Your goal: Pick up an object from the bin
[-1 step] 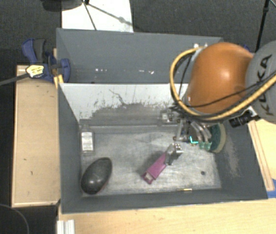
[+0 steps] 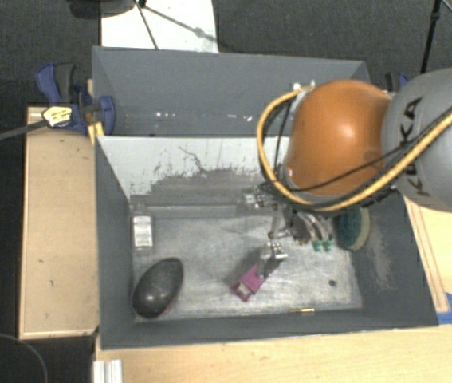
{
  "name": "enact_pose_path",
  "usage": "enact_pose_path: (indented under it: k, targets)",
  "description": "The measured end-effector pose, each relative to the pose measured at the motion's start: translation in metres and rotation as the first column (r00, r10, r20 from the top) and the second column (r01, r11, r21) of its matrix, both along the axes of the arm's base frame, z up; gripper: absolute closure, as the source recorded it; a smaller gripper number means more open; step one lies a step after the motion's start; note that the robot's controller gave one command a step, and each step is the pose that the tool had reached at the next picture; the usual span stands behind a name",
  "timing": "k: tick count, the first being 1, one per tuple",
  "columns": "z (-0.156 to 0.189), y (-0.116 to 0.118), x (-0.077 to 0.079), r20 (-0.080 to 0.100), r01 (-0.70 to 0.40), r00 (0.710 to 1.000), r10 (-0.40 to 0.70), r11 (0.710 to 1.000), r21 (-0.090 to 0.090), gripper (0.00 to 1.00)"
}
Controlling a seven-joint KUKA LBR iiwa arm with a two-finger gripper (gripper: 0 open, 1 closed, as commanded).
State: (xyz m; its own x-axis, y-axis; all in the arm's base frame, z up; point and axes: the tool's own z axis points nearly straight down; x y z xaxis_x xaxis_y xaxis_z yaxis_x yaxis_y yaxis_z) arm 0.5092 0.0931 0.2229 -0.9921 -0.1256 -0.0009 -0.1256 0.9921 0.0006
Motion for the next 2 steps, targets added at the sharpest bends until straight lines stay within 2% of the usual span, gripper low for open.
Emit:
enact_pose_path:
  k: [1, 2]
  targets:
    - [-0.091, -0.045, -0.034, -0.009, 0.047, 0.999, -0.047, 0.999, -0.003, 0.0]
    - [-0.143, -0.054, 0.019, 0.001, 0.067, 0.998, -0.067, 0.998, 0.0, 0.0]
